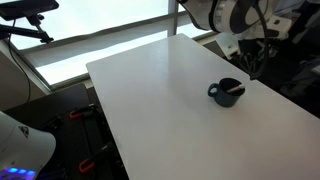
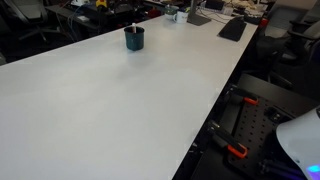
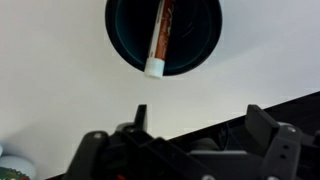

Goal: Take the marker out of the mug.

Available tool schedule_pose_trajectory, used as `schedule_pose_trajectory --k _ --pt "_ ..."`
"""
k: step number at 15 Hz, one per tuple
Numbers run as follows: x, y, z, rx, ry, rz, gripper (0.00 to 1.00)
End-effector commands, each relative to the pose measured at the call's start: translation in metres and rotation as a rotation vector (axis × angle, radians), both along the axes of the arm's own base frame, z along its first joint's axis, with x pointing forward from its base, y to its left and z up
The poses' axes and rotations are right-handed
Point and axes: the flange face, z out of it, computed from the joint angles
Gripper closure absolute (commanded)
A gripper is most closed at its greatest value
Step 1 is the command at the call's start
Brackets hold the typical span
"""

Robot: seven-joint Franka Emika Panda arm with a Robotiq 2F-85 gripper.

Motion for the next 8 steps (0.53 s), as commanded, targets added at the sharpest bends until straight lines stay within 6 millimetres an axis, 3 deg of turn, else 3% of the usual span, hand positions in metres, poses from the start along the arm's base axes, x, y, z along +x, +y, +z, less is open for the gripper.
schedule_pose_trajectory --k 1,4,8 --pt "0.007 -0.045 -0.032 0.04 0.05 0.029 0.0" --pt "-0.009 -0.073 -0.052 0.051 0.151 0.025 0.0" --pt "-0.014 -0.078 -0.051 0.042 0.216 0.039 0.0"
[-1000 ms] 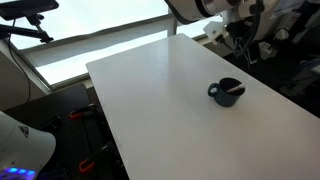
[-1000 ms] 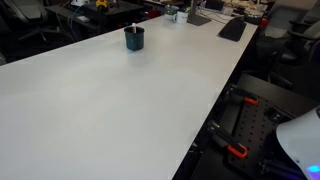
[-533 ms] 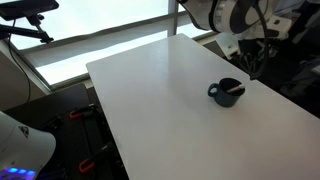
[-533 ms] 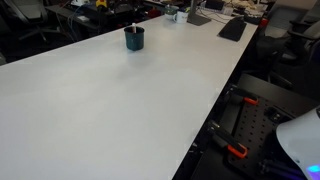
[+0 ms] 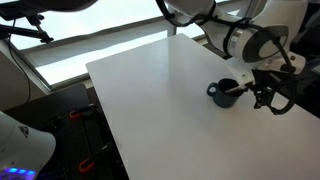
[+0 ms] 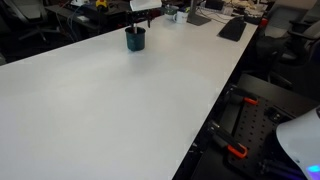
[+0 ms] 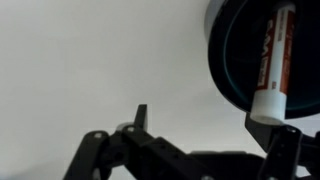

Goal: Take the marker out of the mug.

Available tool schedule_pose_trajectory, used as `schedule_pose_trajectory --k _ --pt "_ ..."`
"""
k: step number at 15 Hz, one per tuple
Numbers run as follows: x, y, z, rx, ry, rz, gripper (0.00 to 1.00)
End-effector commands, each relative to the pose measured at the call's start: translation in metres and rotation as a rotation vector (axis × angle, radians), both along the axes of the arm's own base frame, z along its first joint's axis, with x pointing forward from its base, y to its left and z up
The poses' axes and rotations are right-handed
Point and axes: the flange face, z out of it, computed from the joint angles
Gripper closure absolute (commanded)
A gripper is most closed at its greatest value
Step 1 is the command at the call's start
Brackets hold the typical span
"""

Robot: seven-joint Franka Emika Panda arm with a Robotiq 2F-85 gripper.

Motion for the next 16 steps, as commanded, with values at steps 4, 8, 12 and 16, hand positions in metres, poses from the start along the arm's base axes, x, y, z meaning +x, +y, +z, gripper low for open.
schedule_pose_trajectory --k 4,8,12,16 --pt "0.002 0.004 0.003 0.005 0.03 0.003 0.0" --pt "0.009 0.016 0.019 -0.011 -0.005 0.017 0.0" --pt "0.015 0.035 0.041 -0.033 -0.069 0.066 0.0" --pt "0.013 0.05 0.062 -0.037 -0.077 0.084 0.0"
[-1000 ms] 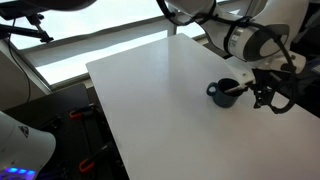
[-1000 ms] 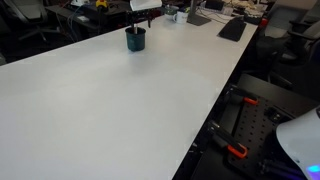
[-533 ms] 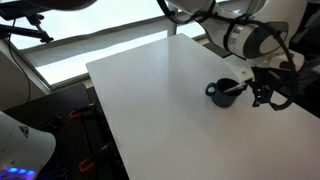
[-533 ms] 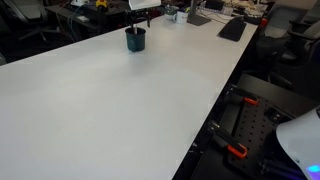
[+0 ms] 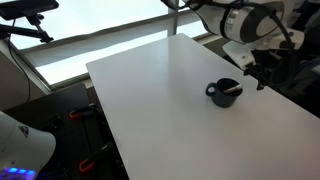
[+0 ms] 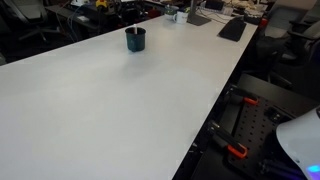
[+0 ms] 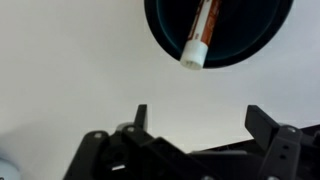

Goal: Take the marker out of the mug.

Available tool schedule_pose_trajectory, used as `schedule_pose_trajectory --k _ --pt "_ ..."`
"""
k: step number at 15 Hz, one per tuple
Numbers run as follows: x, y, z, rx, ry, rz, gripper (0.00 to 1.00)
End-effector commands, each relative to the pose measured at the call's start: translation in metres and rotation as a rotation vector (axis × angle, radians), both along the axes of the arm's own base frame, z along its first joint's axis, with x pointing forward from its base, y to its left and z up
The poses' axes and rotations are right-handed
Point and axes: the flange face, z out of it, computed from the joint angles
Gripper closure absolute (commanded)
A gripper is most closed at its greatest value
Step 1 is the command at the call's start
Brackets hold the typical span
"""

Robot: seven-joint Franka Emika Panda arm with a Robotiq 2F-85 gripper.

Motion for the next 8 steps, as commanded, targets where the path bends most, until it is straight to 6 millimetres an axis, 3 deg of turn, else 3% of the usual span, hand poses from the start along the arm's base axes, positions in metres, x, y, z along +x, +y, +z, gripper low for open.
schedule_pose_trajectory --k 1,8 --pt "-0.012 0.009 0.022 -0.01 0.008 0.012 0.0" --pt "-0.038 -0.003 0.015 0.014 0.148 -0.034 0.0"
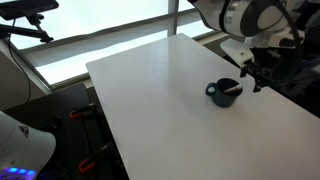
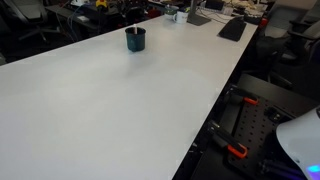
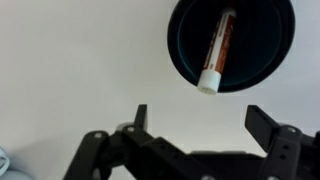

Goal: Take the marker out of the mug.

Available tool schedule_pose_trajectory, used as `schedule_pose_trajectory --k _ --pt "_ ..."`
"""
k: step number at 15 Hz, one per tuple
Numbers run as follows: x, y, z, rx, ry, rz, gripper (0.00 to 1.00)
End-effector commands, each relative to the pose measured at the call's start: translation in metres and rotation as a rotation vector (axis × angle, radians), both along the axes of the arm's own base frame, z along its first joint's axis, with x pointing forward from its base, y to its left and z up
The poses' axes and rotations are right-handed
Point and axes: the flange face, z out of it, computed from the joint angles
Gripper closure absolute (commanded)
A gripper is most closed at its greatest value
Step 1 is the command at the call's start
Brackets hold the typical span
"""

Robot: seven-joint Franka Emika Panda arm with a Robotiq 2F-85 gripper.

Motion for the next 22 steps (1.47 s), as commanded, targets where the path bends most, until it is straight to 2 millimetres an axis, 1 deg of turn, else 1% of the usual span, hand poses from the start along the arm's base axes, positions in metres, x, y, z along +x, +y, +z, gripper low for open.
schedule_pose_trajectory --k 1,5,6,8,9,10,13,16,22 --pt "-0.021 -0.001 0.003 0.02 0.075 -0.008 0.0" --pt "-0.028 -0.001 -0.012 0.031 0.091 0.009 0.0" --pt "-0.029 0.0 -0.015 0.032 0.092 0.015 0.23" --pt "-0.031 0.002 -0.02 0.033 0.089 0.046 0.29" --pt "-0.032 0.003 -0.022 0.029 0.088 0.06 0.22" --pt "-0.033 0.004 -0.024 0.024 0.087 0.072 0.09" --pt "-0.035 0.005 -0.026 0.015 0.083 0.104 0.0" --pt "-0.036 0.006 -0.022 0.006 0.08 0.121 0.0" --pt "-0.034 0.022 0.001 0.008 0.037 0.14 0.0"
